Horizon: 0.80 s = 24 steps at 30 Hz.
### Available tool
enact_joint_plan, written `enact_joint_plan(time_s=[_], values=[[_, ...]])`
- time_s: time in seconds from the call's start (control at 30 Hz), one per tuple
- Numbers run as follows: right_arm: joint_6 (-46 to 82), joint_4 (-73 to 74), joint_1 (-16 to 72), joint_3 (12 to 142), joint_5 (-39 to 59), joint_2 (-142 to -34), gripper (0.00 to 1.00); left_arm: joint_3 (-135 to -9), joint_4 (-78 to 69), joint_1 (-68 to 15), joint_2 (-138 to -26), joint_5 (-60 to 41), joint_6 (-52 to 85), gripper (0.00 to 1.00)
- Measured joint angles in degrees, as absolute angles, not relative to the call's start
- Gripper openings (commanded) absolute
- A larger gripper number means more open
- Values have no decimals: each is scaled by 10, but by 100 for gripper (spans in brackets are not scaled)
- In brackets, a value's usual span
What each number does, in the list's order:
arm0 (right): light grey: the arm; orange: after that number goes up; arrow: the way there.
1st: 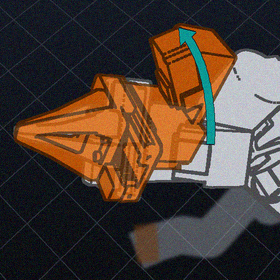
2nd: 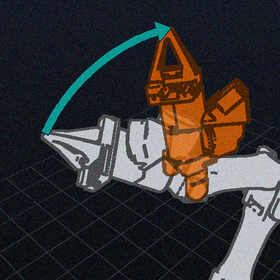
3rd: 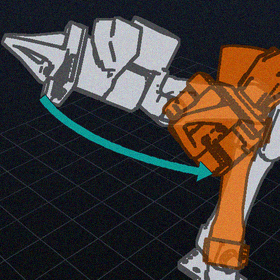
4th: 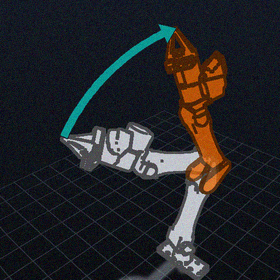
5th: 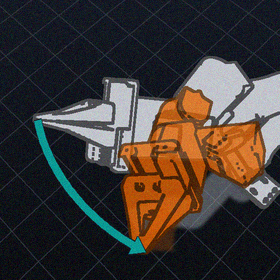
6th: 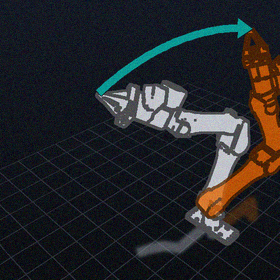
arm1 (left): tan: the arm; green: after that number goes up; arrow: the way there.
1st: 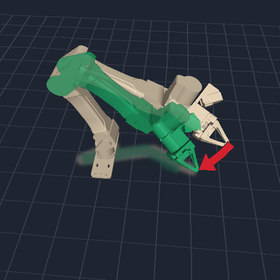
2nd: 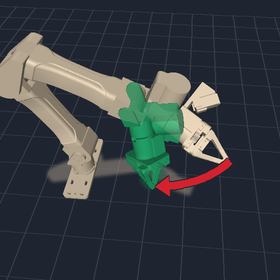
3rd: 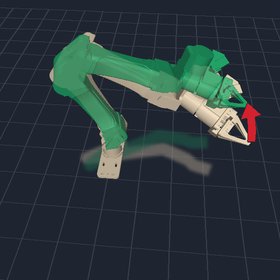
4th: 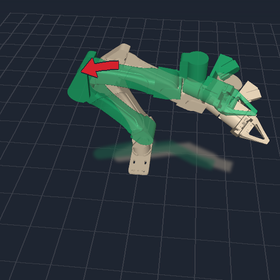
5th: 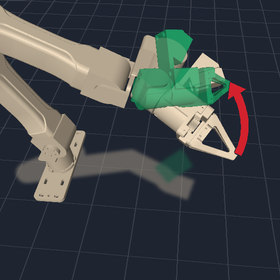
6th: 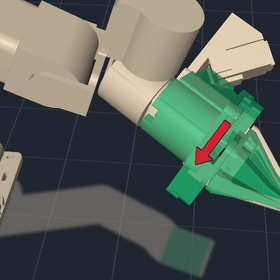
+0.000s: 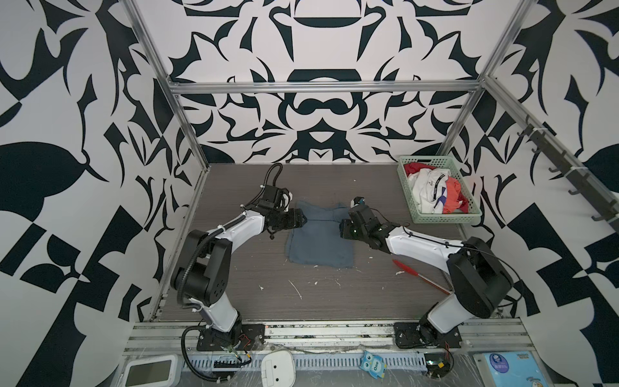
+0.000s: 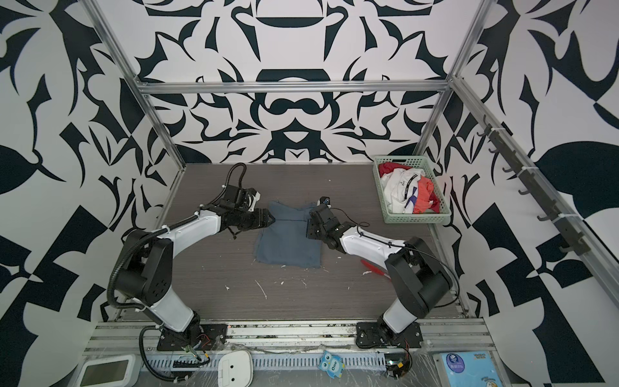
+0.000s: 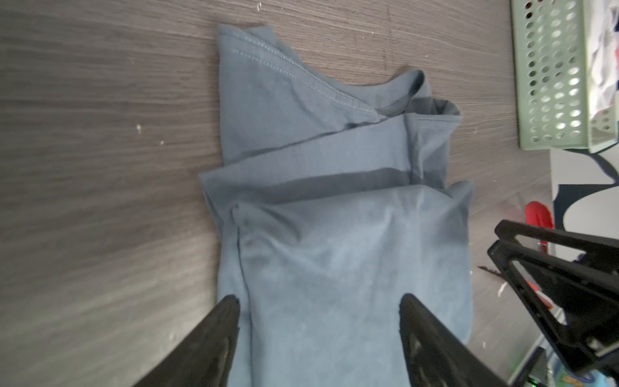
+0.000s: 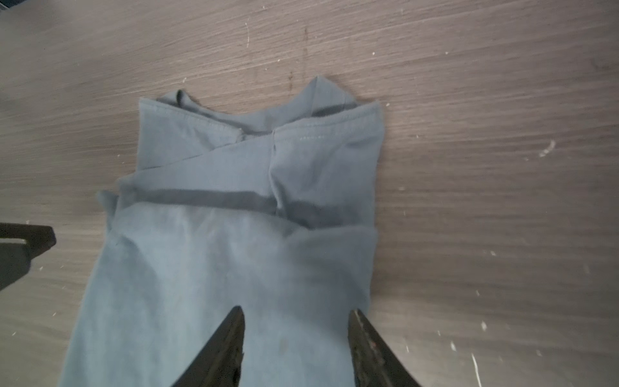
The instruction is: Fold and stack the t-shirts
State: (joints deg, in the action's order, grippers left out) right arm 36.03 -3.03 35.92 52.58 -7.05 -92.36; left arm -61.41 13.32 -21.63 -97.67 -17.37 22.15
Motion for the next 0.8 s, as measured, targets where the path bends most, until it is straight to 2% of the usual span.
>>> enact_joint_plan(time_s=[0.2, 0.53, 0.63, 0.7, 0.77, 0.8], values=[[340, -30, 354, 526, -67, -936, 56, -631, 119, -214, -1005, -163, 182, 76], [329, 3, 339, 536, -29, -987, 55, -650, 112, -213, -1047, -179, 149, 65], [329, 2, 337, 539, -28, -995, 55, -650, 109, -212, -1047, -183, 145, 66], [328, -1, 335, 542, -30, -993, 57, -650, 109, -212, -1047, -182, 143, 70], [324, -8, 335, 542, -37, -981, 83, -650, 109, -212, -1047, -176, 139, 73], [321, -15, 335, 542, -43, -971, 90, -650, 109, -212, -1047, -171, 137, 74]])
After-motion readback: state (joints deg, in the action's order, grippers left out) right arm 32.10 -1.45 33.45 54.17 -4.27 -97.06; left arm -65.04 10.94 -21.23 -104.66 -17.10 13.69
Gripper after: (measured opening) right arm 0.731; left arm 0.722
